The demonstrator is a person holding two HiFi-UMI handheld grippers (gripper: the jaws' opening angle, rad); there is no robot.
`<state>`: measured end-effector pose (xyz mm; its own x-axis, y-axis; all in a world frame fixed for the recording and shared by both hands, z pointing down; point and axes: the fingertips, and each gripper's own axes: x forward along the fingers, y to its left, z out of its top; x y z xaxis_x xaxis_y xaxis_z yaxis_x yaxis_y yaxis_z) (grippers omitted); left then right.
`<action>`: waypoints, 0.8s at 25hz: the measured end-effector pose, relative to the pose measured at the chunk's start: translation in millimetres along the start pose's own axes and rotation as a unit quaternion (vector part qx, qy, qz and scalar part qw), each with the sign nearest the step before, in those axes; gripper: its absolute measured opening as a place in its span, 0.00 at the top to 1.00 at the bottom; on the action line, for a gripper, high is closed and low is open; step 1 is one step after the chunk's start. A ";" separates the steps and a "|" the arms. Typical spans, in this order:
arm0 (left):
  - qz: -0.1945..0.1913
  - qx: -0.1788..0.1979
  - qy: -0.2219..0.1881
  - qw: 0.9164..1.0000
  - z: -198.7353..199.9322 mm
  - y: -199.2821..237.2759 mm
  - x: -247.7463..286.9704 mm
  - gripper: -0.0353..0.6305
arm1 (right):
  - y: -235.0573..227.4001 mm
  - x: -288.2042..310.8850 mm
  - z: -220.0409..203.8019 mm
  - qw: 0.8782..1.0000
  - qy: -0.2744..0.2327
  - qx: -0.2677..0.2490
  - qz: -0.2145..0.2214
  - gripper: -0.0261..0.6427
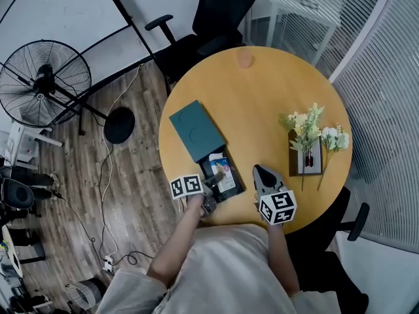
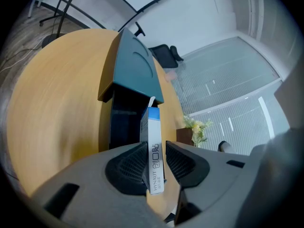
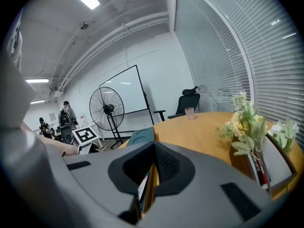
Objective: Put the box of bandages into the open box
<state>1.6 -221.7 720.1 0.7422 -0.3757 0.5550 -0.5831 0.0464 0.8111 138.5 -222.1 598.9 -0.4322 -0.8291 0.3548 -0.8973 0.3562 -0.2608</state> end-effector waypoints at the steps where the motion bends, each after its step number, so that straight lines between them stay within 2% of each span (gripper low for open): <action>1: -0.001 0.002 -0.002 1.000 0.8 -0.7 -1.6 0.78 | 0.7 0.2 0.2 1.000 0.000 0.000 0.000 0.97; 15: 0.001 0.003 -0.019 1.000 5.4 6.2 -15.3 0.78 | 6.0 1.6 1.1 1.000 0.002 -0.006 0.006 0.97; 20: 0.006 0.014 -0.003 1.000 -1.6 4.5 -3.5 0.78 | 9.0 0.7 -0.5 1.000 0.005 -0.008 0.009 0.97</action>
<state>-3.1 -218.6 722.1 0.7335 -0.3804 0.5633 -0.6007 0.0248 0.7991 130.1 -219.4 597.3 -0.4498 -0.8179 0.3588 -0.8903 0.3787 -0.2529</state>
